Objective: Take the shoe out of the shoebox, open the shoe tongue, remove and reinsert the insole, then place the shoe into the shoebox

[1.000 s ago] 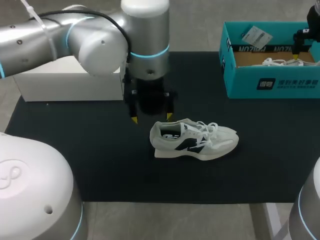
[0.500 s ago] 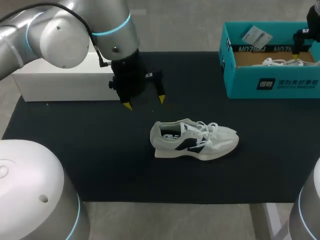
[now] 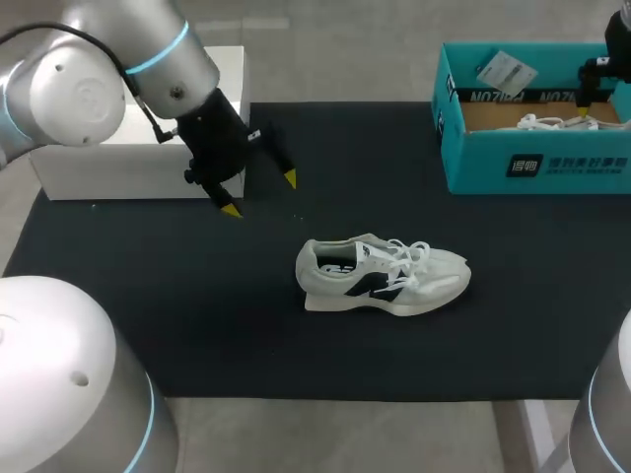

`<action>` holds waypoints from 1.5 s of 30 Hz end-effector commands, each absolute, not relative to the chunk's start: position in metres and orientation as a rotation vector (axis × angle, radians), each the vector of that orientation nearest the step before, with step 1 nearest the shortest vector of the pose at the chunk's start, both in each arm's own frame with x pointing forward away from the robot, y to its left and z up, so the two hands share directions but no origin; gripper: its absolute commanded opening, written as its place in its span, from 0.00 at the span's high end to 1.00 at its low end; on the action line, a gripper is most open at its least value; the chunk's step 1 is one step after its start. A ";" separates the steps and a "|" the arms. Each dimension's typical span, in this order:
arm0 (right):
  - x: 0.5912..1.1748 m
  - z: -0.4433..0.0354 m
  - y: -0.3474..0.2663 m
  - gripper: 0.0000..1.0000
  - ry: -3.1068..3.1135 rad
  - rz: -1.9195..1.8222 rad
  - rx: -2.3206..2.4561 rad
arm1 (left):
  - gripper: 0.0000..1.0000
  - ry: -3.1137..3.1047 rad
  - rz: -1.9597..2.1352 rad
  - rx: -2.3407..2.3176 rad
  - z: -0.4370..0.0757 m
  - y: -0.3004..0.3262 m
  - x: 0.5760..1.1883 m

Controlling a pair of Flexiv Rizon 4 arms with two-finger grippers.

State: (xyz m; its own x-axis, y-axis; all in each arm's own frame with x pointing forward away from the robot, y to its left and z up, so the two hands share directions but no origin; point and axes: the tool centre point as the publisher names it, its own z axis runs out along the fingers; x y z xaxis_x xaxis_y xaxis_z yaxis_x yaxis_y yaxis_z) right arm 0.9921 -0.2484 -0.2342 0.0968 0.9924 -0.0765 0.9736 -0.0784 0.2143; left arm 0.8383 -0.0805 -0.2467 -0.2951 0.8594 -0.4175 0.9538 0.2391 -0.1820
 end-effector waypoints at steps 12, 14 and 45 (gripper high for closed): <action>0.991 -0.234 -0.248 0.00 1.973 0.133 2.159 | 0.00 2.601 -1.404 0.679 -0.253 -0.056 0.843; 0.991 -0.234 -0.248 0.00 1.973 0.133 2.159 | 0.00 2.601 -1.404 0.679 -0.253 -0.056 0.843; 0.991 -0.234 -0.248 0.00 1.973 0.133 2.159 | 0.00 2.529 -1.464 0.193 -0.315 -0.050 0.858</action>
